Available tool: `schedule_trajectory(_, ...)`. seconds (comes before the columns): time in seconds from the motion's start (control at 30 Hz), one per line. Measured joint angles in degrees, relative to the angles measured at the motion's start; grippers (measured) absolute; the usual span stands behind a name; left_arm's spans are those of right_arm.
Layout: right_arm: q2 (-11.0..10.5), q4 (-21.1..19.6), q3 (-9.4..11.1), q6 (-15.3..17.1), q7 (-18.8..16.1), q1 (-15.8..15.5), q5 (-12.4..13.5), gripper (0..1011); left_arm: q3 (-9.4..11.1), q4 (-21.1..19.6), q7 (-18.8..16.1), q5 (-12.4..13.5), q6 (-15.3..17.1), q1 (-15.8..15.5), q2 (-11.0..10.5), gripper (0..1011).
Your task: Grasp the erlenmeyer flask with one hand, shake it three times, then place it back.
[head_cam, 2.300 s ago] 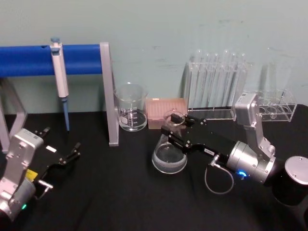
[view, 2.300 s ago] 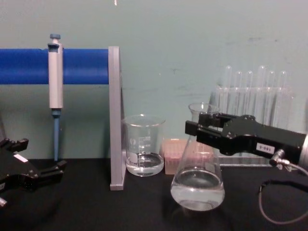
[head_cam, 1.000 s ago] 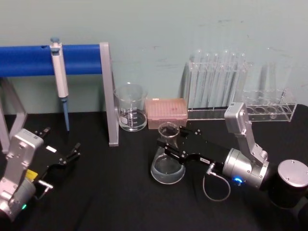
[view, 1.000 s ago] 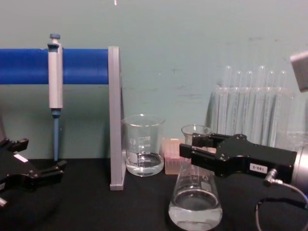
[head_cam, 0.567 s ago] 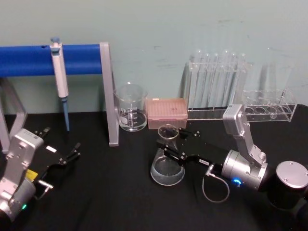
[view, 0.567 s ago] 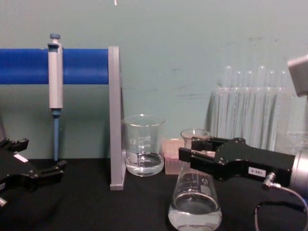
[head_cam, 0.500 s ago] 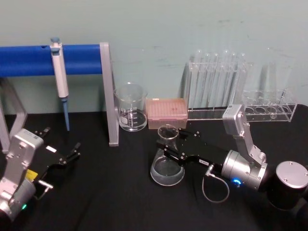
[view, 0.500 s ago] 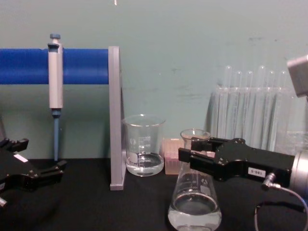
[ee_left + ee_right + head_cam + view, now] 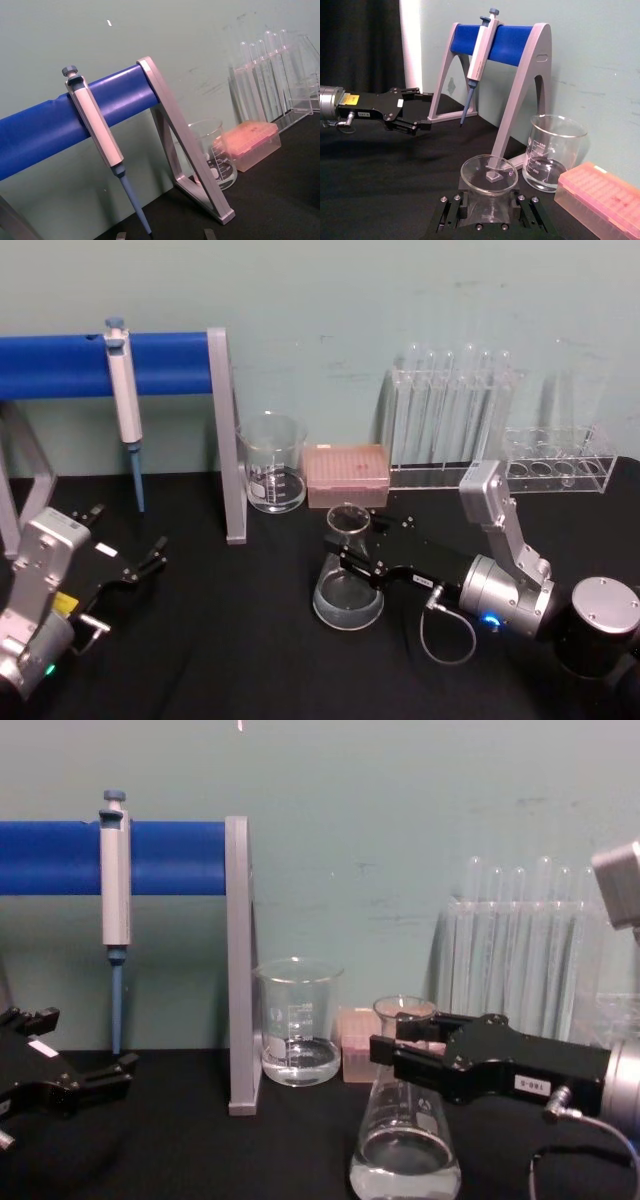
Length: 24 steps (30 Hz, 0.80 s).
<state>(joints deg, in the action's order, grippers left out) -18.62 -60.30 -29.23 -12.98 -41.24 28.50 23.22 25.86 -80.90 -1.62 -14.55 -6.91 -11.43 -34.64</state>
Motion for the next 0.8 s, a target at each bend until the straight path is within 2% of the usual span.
schedule_trajectory(0.8, 0.2, 0.3, -0.1, 0.8, 0.7, 0.0, -0.5, 451, 0.0, 0.0, 0.0, 0.0, 0.0, 0.0, 0.0, 1001)
